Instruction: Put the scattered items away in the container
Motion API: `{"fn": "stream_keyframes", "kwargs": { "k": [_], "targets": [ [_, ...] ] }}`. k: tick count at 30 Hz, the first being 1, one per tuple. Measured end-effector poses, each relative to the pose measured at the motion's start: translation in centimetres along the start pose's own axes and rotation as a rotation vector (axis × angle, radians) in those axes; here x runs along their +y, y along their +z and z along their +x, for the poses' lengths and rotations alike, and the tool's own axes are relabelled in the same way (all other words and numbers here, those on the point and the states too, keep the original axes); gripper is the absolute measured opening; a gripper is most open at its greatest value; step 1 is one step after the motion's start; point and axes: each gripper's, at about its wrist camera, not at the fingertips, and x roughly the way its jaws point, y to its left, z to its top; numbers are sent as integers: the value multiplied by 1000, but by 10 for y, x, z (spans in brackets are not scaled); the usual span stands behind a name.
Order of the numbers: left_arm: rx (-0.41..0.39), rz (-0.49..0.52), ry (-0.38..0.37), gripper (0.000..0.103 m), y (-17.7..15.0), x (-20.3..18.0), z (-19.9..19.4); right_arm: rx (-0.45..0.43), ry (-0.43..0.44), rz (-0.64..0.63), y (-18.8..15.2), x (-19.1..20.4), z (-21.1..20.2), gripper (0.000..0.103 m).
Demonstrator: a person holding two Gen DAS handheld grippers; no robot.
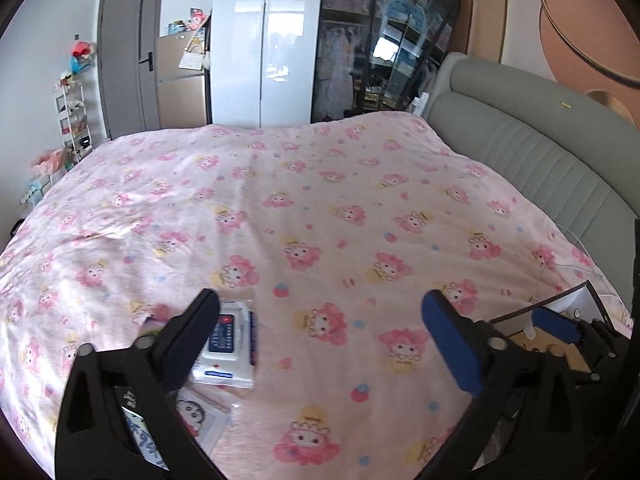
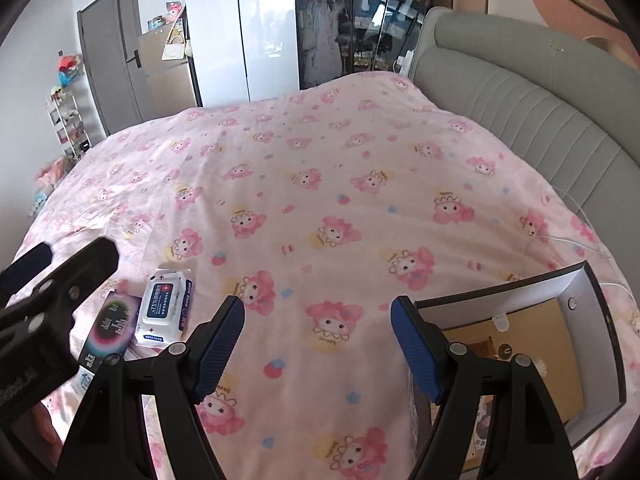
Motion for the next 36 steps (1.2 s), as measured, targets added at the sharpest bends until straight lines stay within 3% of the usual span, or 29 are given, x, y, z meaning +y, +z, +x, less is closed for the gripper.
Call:
{"fn": "stream_keyframes", "kwargs": {
  "k": [10, 19, 31, 36],
  "targets": [
    [-30, -23, 22, 103, -5, 28, -36, -31, -22, -25, -2, 28, -33, 74],
    [-76, -28, 46, 103, -25, 35, -84, -71, -25, -37, -29, 41, -81, 74],
    [-136, 4, 89, 103, -82, 26, -158, -173, -28, -25, -96, 41, -137, 74],
    [-147, -13, 110, 103, -115, 26, -182, -168, -22, -6, -135, 34, -161, 74]
  ]
}}
